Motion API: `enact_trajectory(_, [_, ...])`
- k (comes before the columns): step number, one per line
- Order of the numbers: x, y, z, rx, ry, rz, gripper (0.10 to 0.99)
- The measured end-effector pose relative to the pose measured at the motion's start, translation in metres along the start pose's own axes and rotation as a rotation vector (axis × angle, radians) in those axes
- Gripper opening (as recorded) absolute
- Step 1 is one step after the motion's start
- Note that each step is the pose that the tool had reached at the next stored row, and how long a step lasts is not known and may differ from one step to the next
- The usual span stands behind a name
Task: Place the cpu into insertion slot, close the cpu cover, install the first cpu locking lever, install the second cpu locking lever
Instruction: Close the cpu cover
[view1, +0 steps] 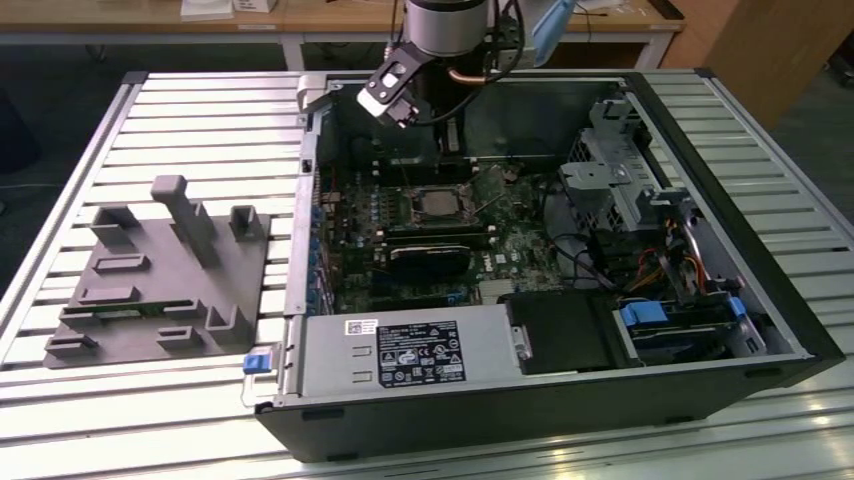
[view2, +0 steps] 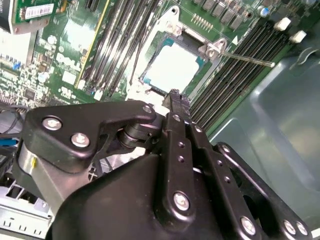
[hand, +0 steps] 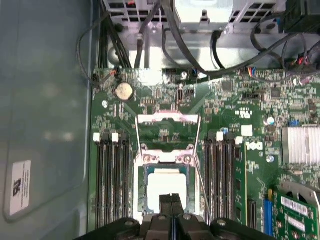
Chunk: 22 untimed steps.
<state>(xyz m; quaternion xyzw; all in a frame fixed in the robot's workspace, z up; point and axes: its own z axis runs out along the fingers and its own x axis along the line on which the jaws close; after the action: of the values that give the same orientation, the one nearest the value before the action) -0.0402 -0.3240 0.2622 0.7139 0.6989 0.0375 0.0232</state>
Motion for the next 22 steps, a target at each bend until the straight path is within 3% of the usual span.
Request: enact_trajectory(22, [0.0015, 0.0765, 0.0066, 0.010, -0.0003, 0.000, 0.106])
